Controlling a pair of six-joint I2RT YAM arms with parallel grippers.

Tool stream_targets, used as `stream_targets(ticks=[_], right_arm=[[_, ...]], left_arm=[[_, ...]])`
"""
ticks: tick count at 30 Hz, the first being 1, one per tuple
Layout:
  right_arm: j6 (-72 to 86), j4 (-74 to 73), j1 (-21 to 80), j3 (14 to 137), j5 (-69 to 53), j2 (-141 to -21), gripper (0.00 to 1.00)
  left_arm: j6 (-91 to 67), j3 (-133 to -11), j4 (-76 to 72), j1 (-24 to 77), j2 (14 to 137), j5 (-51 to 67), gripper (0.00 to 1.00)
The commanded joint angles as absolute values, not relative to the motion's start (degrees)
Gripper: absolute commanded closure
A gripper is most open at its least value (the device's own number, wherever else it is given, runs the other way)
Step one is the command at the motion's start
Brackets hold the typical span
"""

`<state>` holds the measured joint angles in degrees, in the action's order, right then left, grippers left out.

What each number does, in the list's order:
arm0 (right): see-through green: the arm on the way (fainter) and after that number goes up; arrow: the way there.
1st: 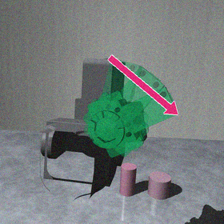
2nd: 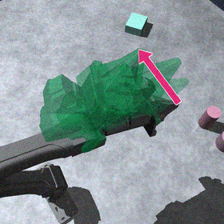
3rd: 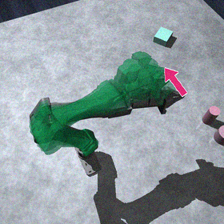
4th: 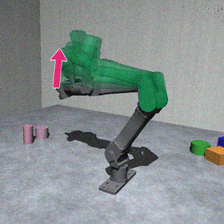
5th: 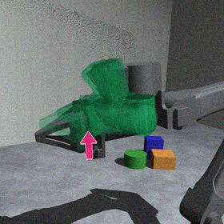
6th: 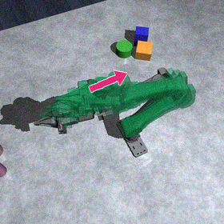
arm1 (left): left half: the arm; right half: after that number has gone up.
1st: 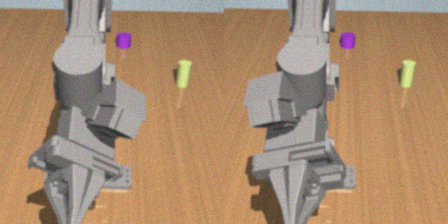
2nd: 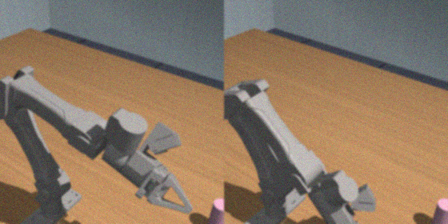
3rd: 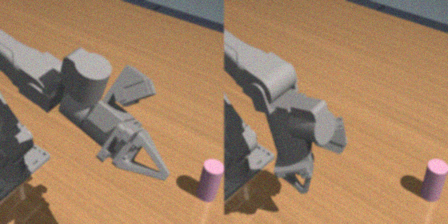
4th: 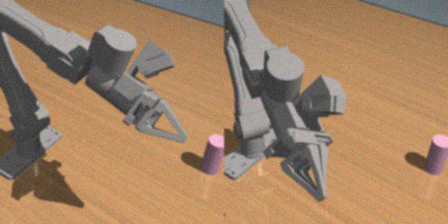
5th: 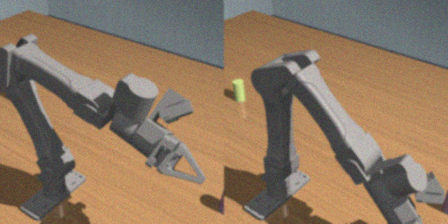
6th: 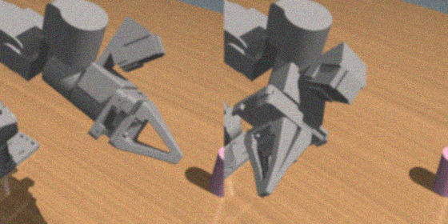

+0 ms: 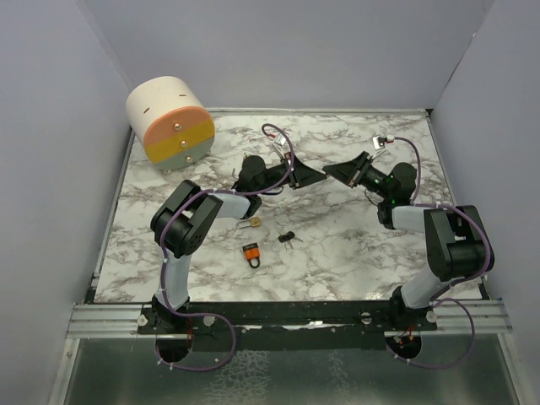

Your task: Unlock with the key

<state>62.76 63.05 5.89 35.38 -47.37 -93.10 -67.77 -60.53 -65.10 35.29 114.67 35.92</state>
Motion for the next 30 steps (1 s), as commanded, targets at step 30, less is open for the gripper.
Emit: stream_targets(ticks=[30], right_arm=[[65.89,68.79,4.75,37.28,-47.95,-94.19,0.82]], left_arm=[[-71.01,-60.15,-74.13,35.68,114.61,36.83,1.00]])
